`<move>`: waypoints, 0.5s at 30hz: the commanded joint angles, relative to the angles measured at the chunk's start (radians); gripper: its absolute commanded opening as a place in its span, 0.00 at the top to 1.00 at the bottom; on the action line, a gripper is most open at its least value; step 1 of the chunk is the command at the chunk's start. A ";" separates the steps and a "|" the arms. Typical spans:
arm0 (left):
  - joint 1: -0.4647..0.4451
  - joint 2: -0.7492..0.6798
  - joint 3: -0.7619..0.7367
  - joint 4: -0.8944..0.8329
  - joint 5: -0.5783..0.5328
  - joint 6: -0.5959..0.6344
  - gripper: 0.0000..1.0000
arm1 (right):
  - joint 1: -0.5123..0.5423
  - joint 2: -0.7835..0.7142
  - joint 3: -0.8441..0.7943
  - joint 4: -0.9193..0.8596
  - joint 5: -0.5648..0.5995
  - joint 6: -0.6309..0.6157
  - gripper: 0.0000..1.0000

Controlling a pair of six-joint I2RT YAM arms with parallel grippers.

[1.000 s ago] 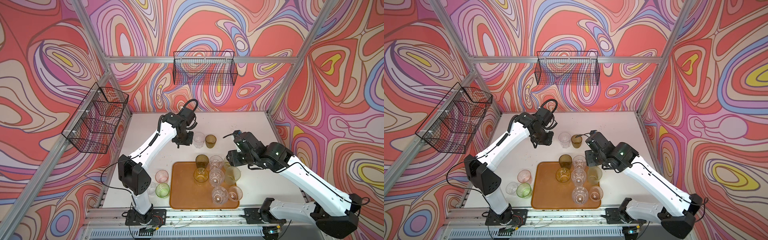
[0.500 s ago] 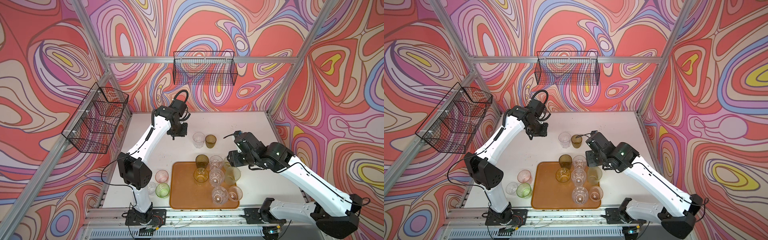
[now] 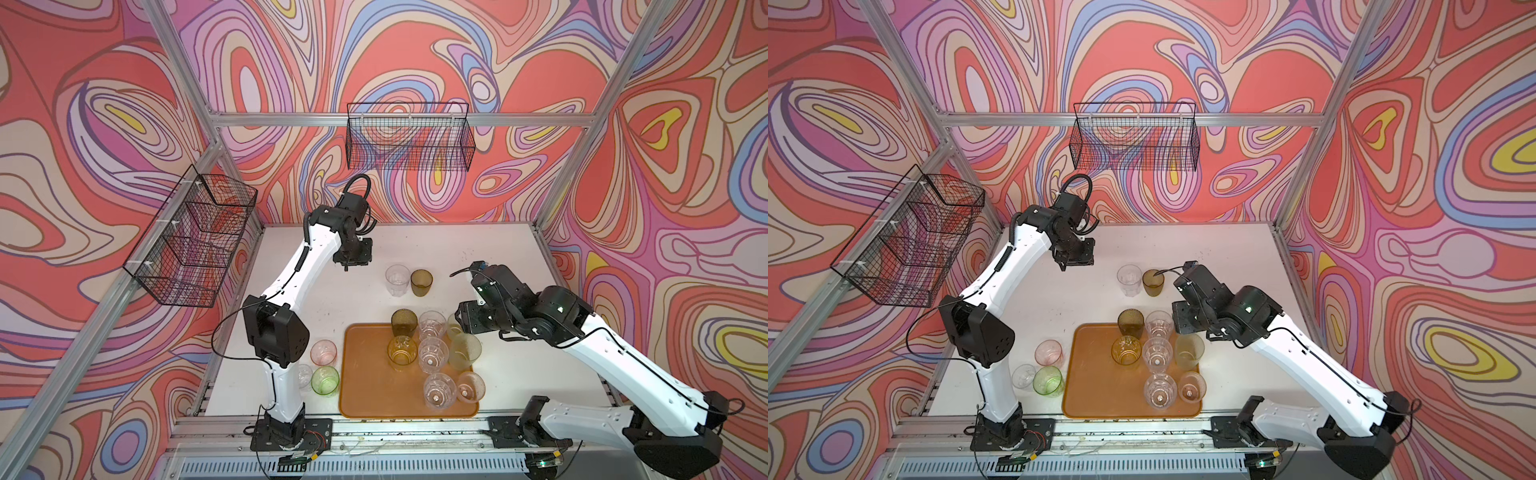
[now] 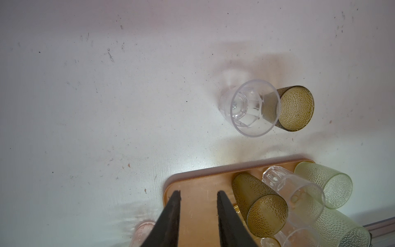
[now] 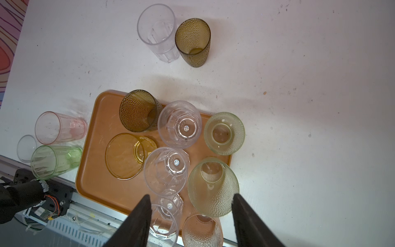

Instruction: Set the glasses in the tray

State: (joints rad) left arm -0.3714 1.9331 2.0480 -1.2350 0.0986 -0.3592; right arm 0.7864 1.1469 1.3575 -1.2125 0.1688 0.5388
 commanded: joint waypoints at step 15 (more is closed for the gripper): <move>0.041 0.124 0.090 0.025 0.032 0.022 0.66 | -0.002 -0.018 0.011 -0.002 0.020 0.009 0.38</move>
State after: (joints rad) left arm -0.3382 2.0327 2.1098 -1.2106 0.1146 -0.3546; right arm 0.7864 1.1366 1.3575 -1.2125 0.1696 0.5442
